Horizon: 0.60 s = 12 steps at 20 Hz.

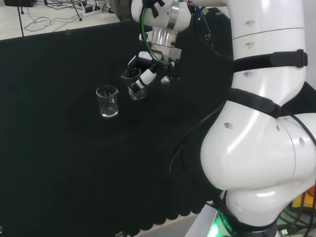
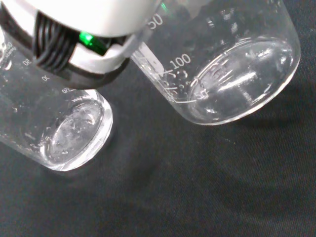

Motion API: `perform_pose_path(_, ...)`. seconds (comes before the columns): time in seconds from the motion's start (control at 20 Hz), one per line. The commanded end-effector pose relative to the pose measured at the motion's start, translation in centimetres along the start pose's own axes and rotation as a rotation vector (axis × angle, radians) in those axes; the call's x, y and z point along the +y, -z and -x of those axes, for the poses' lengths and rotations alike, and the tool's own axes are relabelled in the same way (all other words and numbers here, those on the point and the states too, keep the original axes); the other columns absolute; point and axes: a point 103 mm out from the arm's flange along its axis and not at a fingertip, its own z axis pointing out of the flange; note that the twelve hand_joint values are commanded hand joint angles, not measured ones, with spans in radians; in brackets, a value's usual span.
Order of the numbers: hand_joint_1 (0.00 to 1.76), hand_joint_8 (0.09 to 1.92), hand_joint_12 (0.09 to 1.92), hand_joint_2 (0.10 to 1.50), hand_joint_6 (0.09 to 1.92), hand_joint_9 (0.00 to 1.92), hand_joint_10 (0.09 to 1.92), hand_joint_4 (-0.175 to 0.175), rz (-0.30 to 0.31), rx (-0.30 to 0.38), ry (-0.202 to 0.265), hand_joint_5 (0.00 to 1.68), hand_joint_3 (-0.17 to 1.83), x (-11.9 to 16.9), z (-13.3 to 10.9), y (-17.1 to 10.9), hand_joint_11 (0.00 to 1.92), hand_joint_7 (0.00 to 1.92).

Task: Place the beaker back on the table.

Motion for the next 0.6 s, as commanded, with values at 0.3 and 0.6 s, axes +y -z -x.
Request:
perform_pose_path(0.3,1.11,0.33,0.94,0.75,0.74,1.49,0.11,0.175,0.008,0.011,-0.005,1.21,0.54,0.5,0.5,-0.9,1.07,1.49)
perform_pose_path(0.6,1.11,0.33,0.94,0.75,0.71,1.49,0.11,0.175,0.035,0.031,-0.013,1.22,0.52,0.8,1.0,-1.4,1.07,1.49)
